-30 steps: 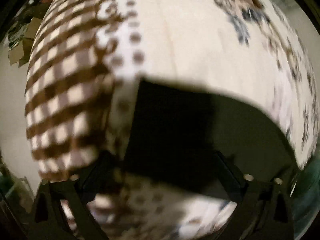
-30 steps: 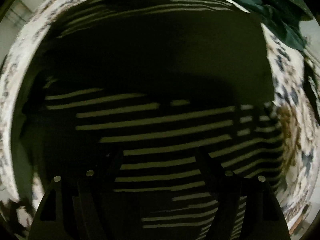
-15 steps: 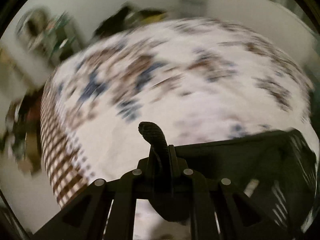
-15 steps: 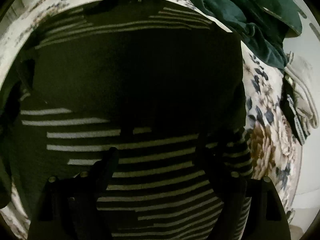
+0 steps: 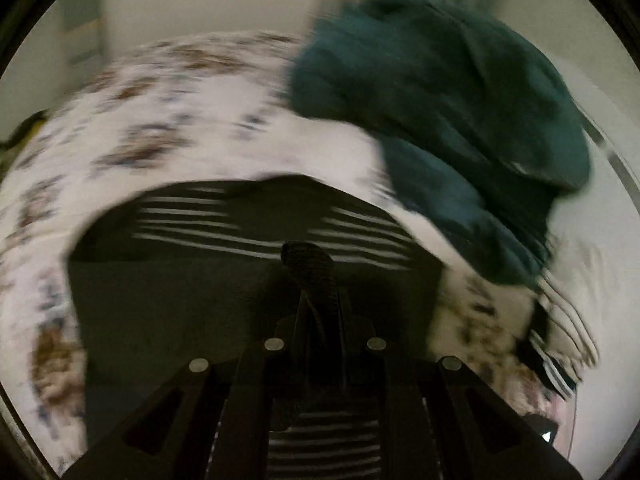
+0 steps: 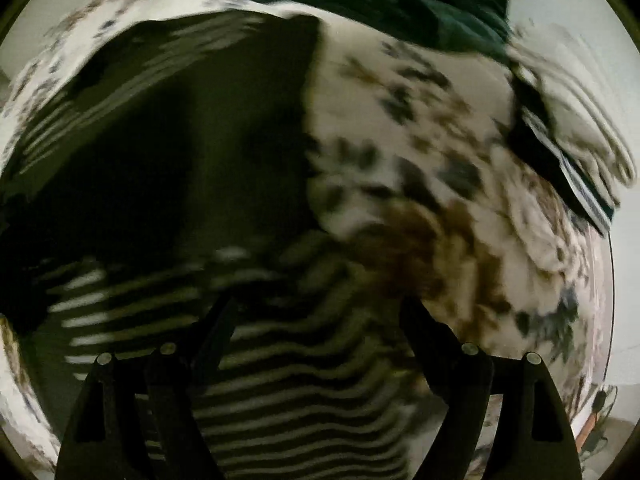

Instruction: Fold small clothes

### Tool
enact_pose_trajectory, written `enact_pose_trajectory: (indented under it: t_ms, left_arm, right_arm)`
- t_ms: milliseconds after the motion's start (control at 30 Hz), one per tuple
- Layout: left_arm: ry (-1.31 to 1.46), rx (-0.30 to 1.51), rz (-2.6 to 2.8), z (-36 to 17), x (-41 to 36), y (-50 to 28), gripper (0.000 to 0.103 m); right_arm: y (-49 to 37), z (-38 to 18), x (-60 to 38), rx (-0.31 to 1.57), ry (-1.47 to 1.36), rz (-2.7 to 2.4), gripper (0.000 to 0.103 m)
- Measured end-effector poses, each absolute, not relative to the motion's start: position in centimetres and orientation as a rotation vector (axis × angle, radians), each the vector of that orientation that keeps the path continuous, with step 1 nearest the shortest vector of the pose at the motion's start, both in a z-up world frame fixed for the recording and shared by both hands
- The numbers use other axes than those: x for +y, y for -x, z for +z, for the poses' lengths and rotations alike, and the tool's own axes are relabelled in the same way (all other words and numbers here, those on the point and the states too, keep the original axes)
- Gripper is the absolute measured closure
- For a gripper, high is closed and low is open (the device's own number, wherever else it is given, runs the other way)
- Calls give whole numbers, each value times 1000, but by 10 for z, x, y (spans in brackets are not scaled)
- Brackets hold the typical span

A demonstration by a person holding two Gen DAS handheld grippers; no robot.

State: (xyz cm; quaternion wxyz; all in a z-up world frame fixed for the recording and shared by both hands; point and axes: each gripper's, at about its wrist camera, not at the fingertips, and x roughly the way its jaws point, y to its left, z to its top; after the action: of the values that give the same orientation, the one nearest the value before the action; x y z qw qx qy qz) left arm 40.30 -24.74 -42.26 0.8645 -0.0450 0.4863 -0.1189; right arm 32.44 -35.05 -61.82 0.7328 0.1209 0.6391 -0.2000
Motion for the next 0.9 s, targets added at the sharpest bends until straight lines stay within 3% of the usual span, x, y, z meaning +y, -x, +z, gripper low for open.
enact_pose_trajectory:
  t_ms: [167, 233, 267, 333, 533, 633, 767, 833, 867, 900]
  left_arm:
    - [53, 1128, -391, -457, -300, -416, 89]
    - [29, 1141, -400, -457, -296, -411, 61]
    - [43, 1142, -410, -455, -287, -409, 53]
    - [57, 1140, -363, -450, -252, -412, 12]
    - [16, 1091, -19, -451, -85, -424, 9]
    - [3, 1141, 160, -484, -5, -440, 9]
    - [49, 1202, 236, -524, 47, -467, 9]
    - [79, 1216, 244, -537, 56, -481, 9]
    - [104, 1223, 232, -542, 58, -488, 9]
    - [121, 1227, 223, -547, 57, -493, 9]
  right_arm:
    - [-297, -625, -384, 1427, -371, -385, 18]
    - [-288, -619, -393, 1416, -420, -342, 18]
    - [-285, -615, -397, 1409, -442, -325, 18]
    - [-280, -606, -405, 1393, -473, -303, 18]
    - [-306, -567, -421, 1287, -558, -267, 18]
    - [-353, -558, -419, 1249, -535, -244, 18]
    - [-435, -570, -409, 1267, -428, -262, 18]
    - [-457, -578, -407, 1311, -389, -309, 24]
    - [-469, -574, -402, 1309, -390, -310, 33]
    - [-478, -567, -392, 1290, -381, -262, 33]
